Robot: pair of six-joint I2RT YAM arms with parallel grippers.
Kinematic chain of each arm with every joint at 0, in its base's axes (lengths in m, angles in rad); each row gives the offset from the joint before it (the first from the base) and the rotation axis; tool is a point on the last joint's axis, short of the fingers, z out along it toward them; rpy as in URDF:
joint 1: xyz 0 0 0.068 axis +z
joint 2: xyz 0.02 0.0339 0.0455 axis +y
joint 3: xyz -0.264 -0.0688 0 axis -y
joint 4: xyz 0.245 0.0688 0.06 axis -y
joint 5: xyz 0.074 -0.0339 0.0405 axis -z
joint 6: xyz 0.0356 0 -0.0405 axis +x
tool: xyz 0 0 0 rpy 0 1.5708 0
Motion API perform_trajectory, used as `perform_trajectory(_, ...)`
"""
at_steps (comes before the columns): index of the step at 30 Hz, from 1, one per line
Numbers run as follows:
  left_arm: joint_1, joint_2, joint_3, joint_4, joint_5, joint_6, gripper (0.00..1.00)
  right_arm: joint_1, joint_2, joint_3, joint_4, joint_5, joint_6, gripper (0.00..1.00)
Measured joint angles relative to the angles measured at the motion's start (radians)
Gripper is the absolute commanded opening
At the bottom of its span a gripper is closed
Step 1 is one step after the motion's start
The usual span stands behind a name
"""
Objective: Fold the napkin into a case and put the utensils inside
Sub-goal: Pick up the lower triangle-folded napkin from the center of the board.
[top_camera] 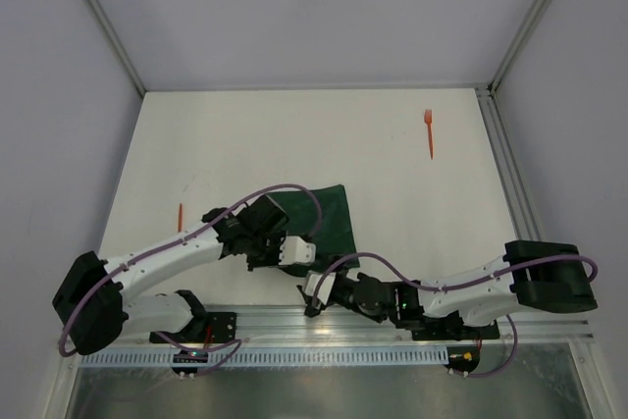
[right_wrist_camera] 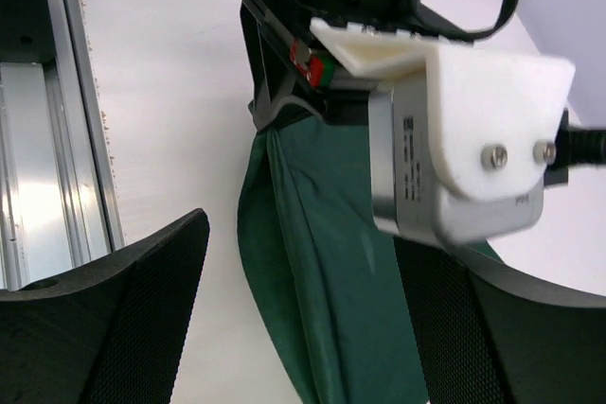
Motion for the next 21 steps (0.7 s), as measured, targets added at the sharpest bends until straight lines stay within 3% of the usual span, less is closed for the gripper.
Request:
perform_trajectory(7,0.026,0.04,0.011,0.005,0.0,-0.041,0.0,0.0,-0.054,-0.157,0.038,0.047,0.013,0.82)
perform_trajectory(12,0.045,0.053,0.018,0.006,0.003,-0.074,0.0,0.0,-0.122,-0.166,0.01,0.026,0.003,0.83)
perform_trajectory(15,0.052,0.053,0.025,0.007,0.004,-0.09,0.0,0.0,-0.035,-0.168,0.083,0.018,-0.015,0.85)
perform_trajectory(21,0.057,0.053,0.026,0.008,0.011,-0.11,0.0,0.001,0.325,-0.119,0.286,0.035,-0.094,0.87)
